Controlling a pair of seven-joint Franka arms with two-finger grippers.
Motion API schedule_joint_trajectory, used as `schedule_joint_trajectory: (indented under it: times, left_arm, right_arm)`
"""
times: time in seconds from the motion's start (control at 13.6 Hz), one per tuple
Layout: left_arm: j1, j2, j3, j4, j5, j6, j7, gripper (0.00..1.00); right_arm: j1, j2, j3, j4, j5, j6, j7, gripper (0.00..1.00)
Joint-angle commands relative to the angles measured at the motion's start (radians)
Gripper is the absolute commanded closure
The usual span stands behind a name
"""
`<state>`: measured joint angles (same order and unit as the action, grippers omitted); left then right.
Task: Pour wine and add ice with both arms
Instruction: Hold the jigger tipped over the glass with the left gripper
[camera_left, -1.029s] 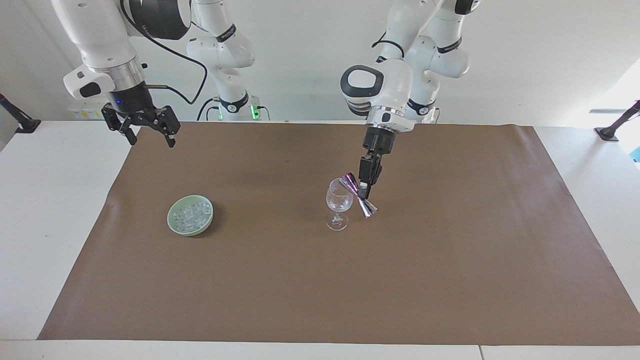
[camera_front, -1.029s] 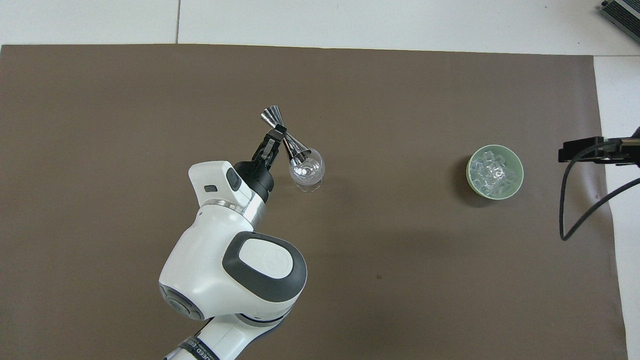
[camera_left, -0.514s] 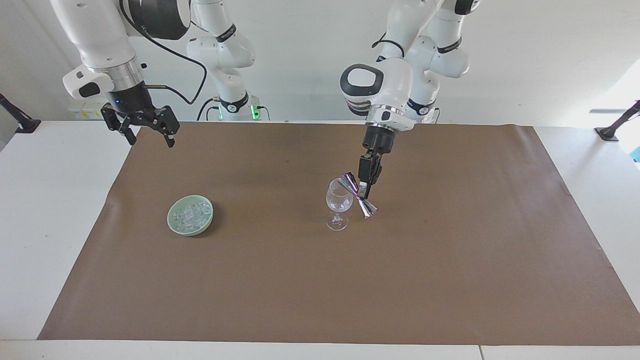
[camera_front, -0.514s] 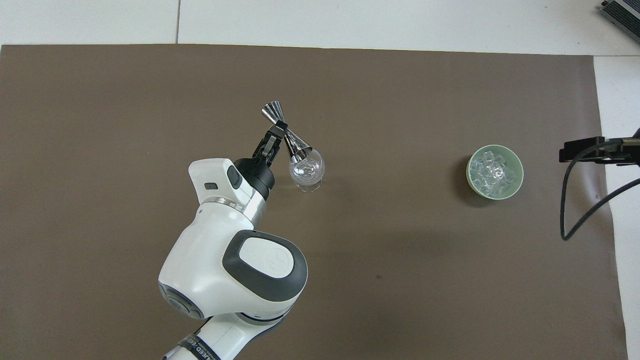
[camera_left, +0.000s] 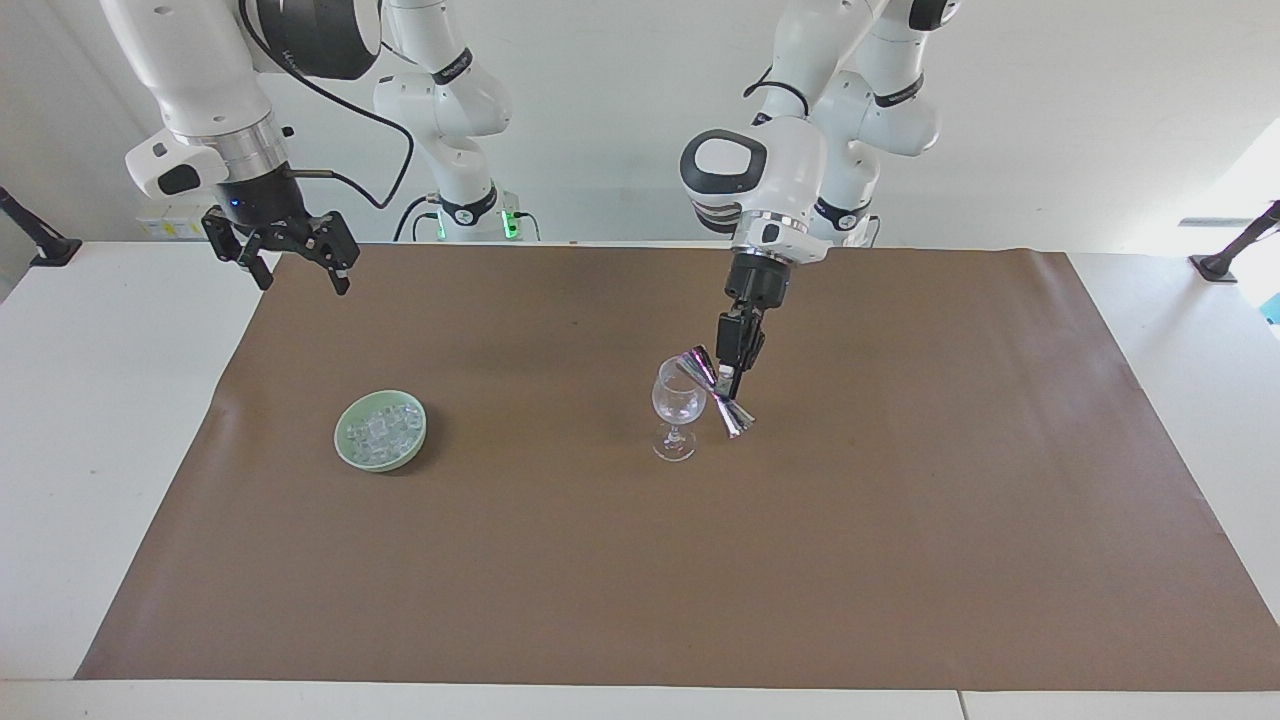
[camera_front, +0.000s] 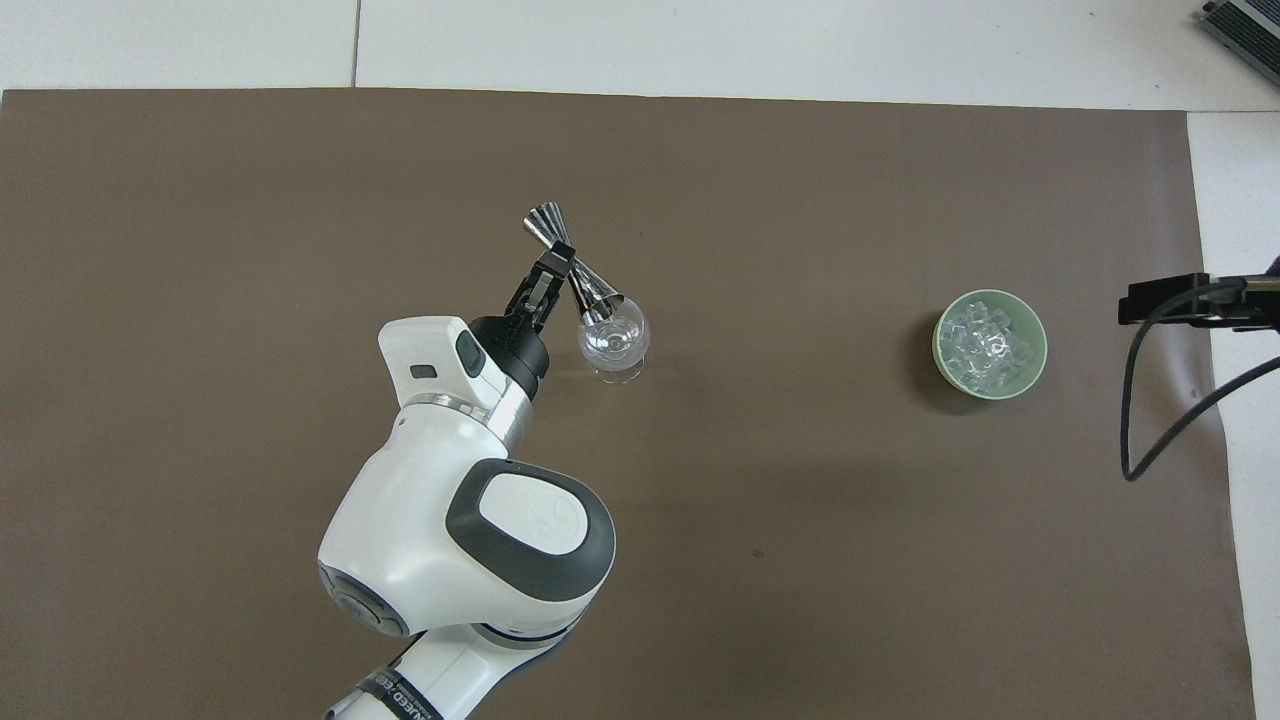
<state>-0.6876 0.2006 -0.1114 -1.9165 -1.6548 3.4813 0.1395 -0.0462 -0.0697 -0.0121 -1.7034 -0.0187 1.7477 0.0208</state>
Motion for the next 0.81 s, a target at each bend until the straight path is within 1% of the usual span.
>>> schedule_joint_trajectory:
  times: [0.0, 0.44, 0.66, 0.73]
  left_arm:
    - [-0.004, 0.017, 0.006, 0.025, 0.009, 0.021, 0.012, 1.0]
    - [-0.004, 0.017, 0.004, 0.025, 0.007, 0.021, 0.011, 1.0]
    - [-0.003, 0.016, 0.001, 0.024, -0.016, 0.021, 0.002, 1.0]
    - [-0.003, 0.014, 0.001, 0.024, -0.042, 0.021, 0.0, 1.0]
  right_arm:
    - [-0.012, -0.024, 0.001, -0.03, 0.017, 0.023, -0.028, 0.0]
    - [-0.014, -0.027, 0.001, -0.038, 0.017, 0.026, -0.032, 0.0]
    - [-0.014, -0.028, 0.003, -0.039, 0.017, 0.024, -0.032, 0.0]
    - [-0.014, -0.029, 0.003, -0.038, 0.017, 0.026, -0.032, 0.0]
